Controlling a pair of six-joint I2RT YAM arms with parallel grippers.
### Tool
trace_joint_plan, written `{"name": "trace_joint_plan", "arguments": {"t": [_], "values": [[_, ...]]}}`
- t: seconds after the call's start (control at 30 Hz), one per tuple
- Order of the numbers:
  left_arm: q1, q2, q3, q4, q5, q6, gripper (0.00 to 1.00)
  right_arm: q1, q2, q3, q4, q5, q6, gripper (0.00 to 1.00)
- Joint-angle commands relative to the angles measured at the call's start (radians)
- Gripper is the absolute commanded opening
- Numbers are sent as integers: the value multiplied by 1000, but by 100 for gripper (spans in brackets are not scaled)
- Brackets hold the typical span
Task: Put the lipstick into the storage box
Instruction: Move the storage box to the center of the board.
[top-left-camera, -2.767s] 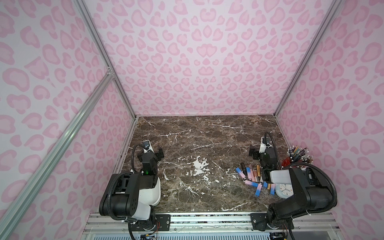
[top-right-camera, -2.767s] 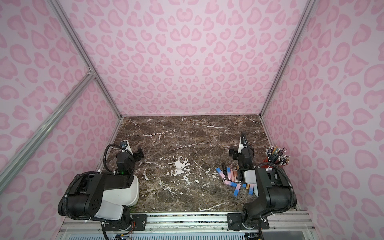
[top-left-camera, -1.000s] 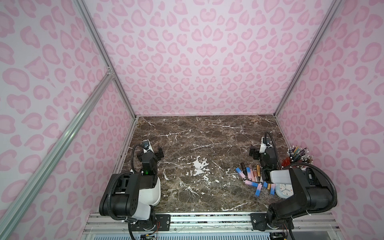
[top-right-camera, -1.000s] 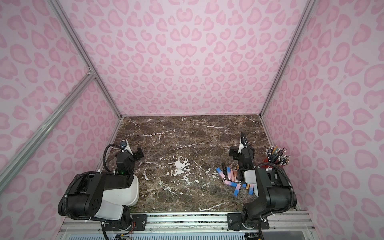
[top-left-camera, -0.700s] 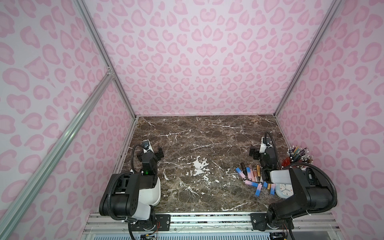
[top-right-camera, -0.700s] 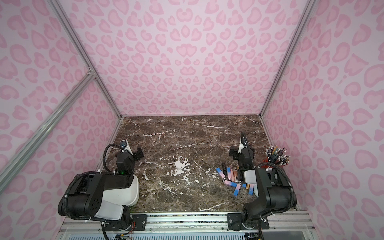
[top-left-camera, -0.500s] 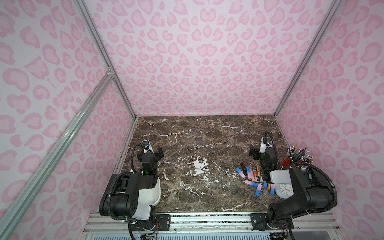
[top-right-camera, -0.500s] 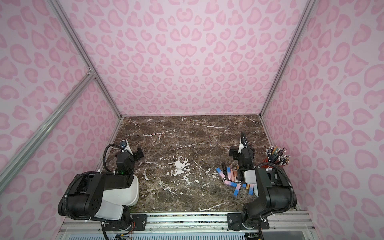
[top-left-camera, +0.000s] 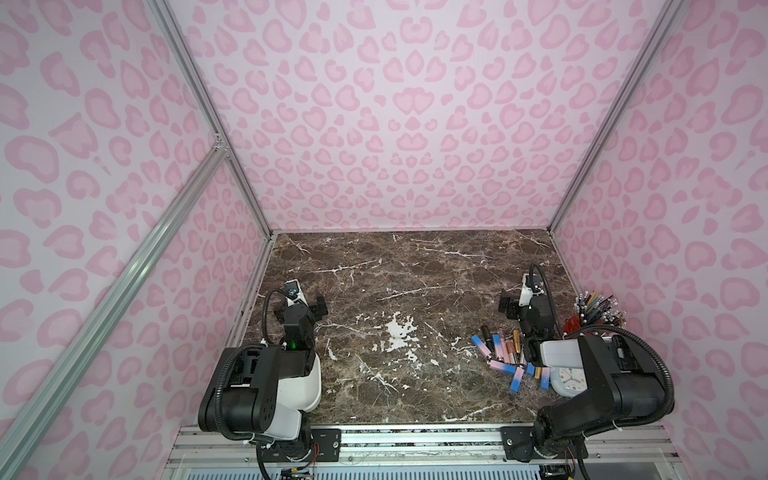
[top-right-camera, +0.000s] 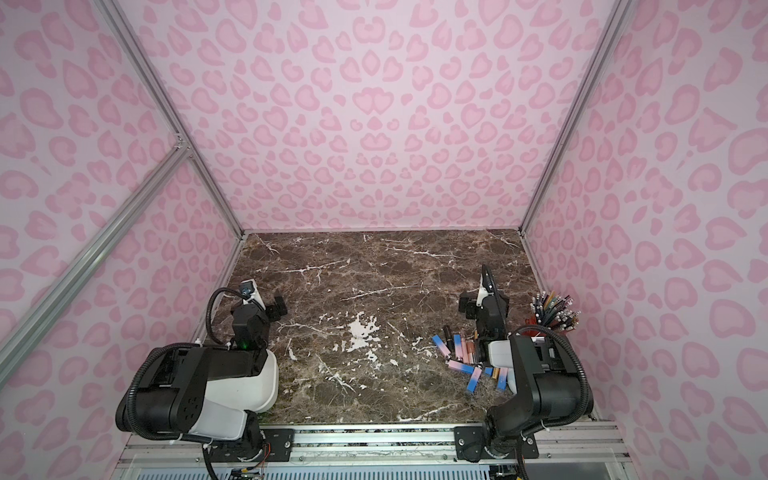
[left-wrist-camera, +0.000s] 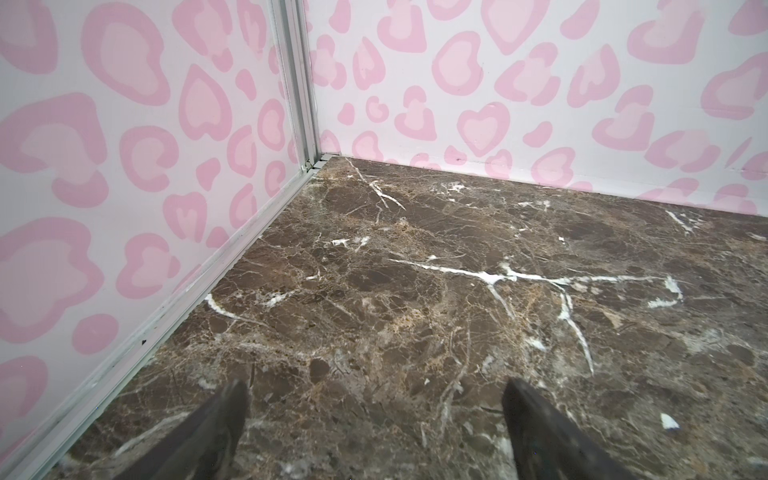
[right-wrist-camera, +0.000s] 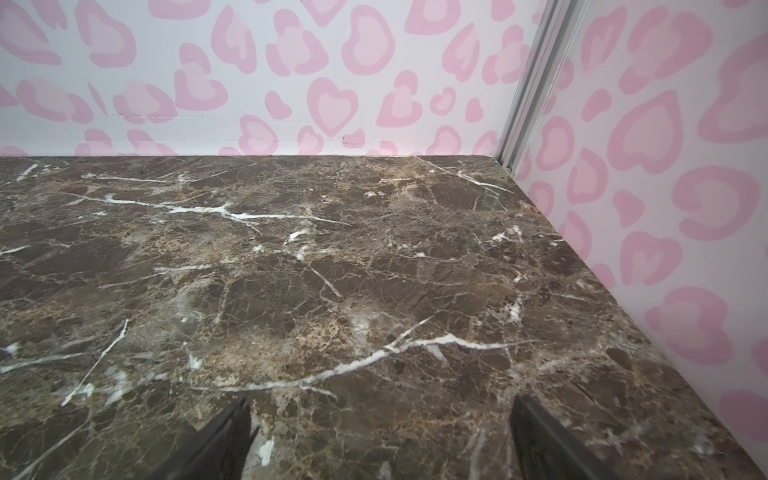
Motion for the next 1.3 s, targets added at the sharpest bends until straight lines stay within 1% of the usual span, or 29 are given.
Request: {"name": "trace_joint_plan", "arguments": {"t": [0.0, 0.4, 0.47, 0.57, 0.63, 0.67, 0.7, 0.77, 0.8, 0.87, 0.9, 0.93, 0.97, 1.0, 1.07, 1.13, 1.2, 1.27], "values": [[6, -1, 1, 33, 10, 1, 98, 0, 0, 2, 8, 10, 1, 100], [13, 2, 5, 28, 17, -1, 98, -1, 3, 6, 3, 8, 5, 100], [12, 1, 4, 28, 19, 1, 99, -2, 3, 8, 2, 6, 5, 100], [7, -5, 1, 33, 15, 10, 93, -1, 0, 6, 5, 7, 0, 100], [-3, -29, 23, -22, -1, 16, 89, 3, -4, -1, 17, -15, -18, 100], [-17, -58, 67, -134, -58, 15, 88, 8, -13, 4, 21, -19, -29, 100], [-34, -80, 136, -276, -113, 12, 86, 23, -30, 31, -34, 14, -34, 100], [-71, -83, 308, -556, -223, 3, 80, 70, -76, 198, -387, 114, -38, 100], [-94, -79, 369, -650, -275, -11, 79, 88, -80, 275, -518, 143, -21, 100], [-173, -74, 462, -805, -385, -56, 80, 126, -82, 403, -696, 188, 3, 100], [-213, -76, 496, -889, -428, -88, 80, 149, -88, 443, -758, 196, -2, 100], [-259, -76, 537, -971, -487, -142, 80, 185, -95, 490, -829, 229, -5, 100], [-302, -70, 589, -1099, -564, -245, 80, 224, -103, 531, -898, 278, 6, 100], [-326, -65, 635, -1253, -589, -344, 80, 256, -110, 567, -954, 306, 17, 100], [-364, -65, 707, -1533, -584, -560, 80, 320, -123, 619, -1059, 337, 44, 100], [-418, -112, 699, -1681, -560, -657, 80, 378, -138, 632, -1121, 381, 79, 100], [-480, -196, 662, -1794, -571, -772, 83, 409, -163, 615, -1147, 377, 116, 99], [-523, -324, 607, -1890, -529, -882, 86, 421, -199, 586, -1161, 372, 191, 97]]}}
